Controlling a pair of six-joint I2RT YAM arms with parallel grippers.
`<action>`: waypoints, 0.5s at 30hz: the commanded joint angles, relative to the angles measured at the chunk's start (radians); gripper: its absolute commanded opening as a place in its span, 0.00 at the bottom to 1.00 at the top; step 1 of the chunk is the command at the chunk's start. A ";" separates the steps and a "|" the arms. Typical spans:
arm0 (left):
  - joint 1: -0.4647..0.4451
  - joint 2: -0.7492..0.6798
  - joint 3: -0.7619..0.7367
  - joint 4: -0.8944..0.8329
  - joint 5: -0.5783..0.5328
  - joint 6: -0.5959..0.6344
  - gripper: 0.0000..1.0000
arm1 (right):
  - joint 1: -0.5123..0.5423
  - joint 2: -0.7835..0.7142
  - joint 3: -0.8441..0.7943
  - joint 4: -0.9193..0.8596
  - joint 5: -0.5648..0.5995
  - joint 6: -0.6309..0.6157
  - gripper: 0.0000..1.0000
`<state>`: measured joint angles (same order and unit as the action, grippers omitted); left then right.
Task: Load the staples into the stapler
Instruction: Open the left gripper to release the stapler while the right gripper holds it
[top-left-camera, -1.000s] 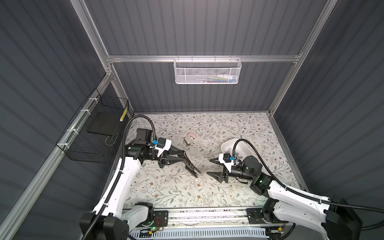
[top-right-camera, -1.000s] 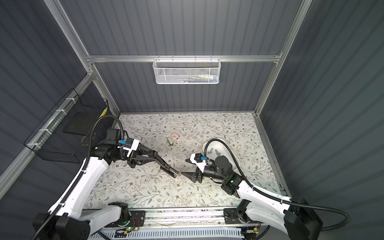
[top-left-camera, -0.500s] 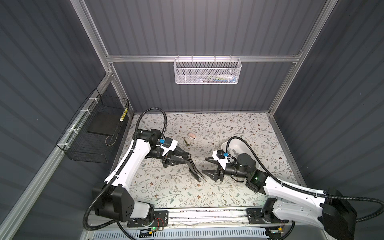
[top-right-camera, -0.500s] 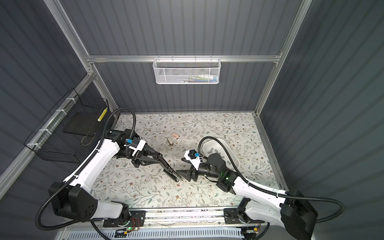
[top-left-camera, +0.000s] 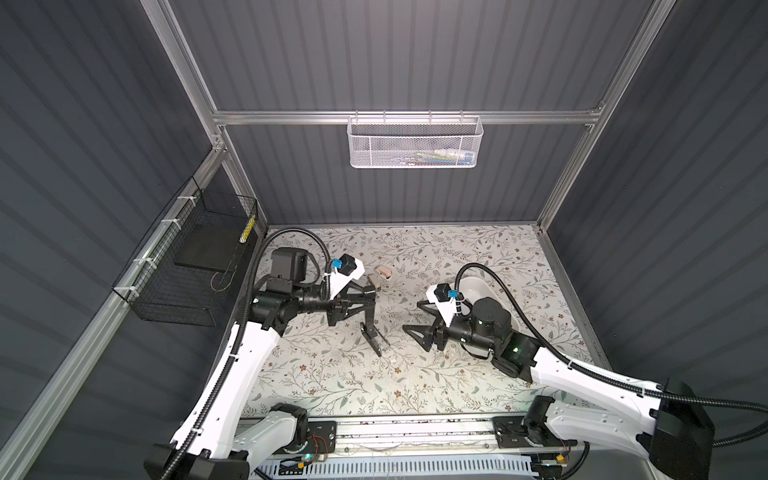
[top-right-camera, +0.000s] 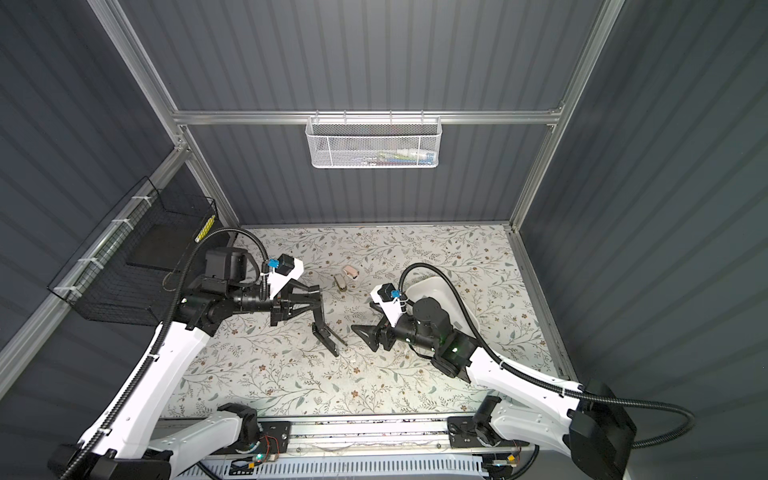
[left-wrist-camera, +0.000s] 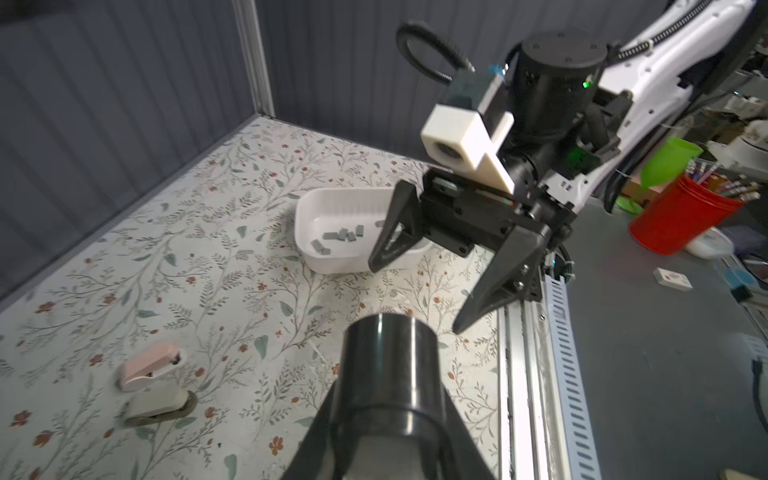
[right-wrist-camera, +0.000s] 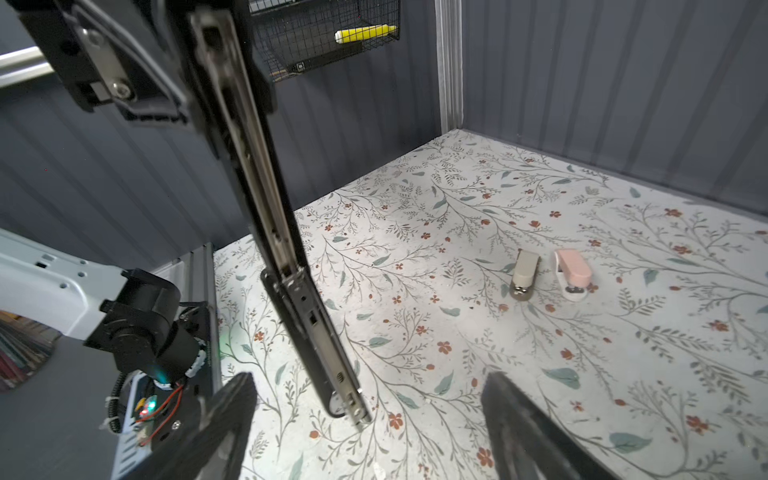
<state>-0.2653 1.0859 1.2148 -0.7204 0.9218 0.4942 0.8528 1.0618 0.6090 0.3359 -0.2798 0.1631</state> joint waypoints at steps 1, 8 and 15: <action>0.003 0.045 0.056 0.102 -0.010 -0.139 0.00 | 0.005 -0.025 0.006 0.003 -0.019 0.026 0.94; -0.026 0.027 -0.037 0.285 0.066 -0.223 0.00 | 0.005 0.050 0.035 0.055 -0.046 0.046 0.99; -0.167 0.066 -0.051 0.304 0.015 -0.206 0.00 | 0.005 0.165 0.089 0.053 -0.106 0.058 0.99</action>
<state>-0.3805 1.1385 1.1694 -0.4850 0.9176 0.3092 0.8528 1.2152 0.6704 0.3733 -0.3557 0.2104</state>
